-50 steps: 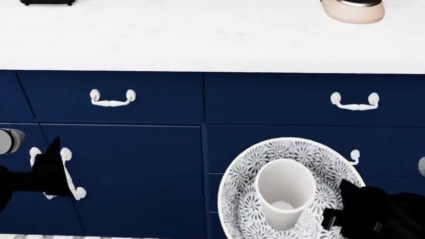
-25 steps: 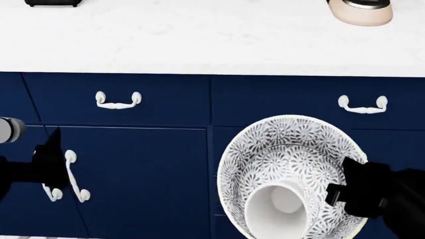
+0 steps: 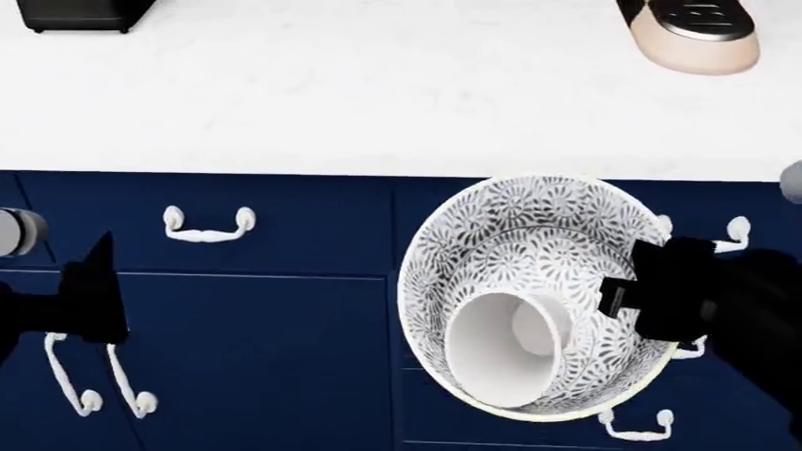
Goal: Place the cup inside the bowl on the dining table and move the bowl to any counter.
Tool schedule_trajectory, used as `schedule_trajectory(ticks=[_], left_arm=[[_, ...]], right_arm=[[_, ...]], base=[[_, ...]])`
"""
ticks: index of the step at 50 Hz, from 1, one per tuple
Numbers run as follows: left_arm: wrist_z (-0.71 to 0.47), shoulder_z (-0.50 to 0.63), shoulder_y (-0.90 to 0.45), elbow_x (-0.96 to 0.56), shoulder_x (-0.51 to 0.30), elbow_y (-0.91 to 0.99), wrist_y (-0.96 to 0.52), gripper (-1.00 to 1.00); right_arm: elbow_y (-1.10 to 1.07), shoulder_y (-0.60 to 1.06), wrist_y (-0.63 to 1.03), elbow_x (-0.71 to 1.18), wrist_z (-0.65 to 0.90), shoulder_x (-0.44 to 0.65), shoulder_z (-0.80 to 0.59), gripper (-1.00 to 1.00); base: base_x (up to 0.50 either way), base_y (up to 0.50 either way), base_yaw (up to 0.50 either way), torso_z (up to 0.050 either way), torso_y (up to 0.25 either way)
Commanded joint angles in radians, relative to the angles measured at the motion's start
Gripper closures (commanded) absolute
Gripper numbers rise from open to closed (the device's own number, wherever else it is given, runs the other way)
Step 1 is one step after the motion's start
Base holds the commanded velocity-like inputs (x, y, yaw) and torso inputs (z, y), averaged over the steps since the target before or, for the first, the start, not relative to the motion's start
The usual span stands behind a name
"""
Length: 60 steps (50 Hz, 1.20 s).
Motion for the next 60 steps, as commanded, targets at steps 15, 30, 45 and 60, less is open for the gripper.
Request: schedule_trajectory(ticks=[15,30,45,60], left_arm=[[0.002,-0.028,-0.007,-0.01,-0.024,0.007,0.013,-1.0],[0.004,-0.017,0.009,0.001,-0.015,-0.001,0.031,-1.0],[0.007,-0.007,0.015,0.007,-0.008,-0.008,0.042,-1.0],[0.009,-0.002,0.028,0.008,-0.01,-0.006,0.05,-1.0]], right_arm=[[0.011,0.036,-0.007,0.024,0.001,-0.016,-0.001,1.0],[0.04,0.04,-0.032,-0.002,-0.023,-0.048,-0.018,1.0],[0.034,-0.004,-0.047,-0.004,-0.034,-0.057,-0.021,1.0],[0.027,-0.024,-0.062,-0.007,-0.038,-0.067,-0.023,1.0]], base=[[0.5,0.0,0.0,0.0,0.002],[0.5,0.0,0.0,0.0,0.003],[0.5,0.0,0.0,0.0,0.002],[0.5,0.0,0.0,0.001,0.002]])
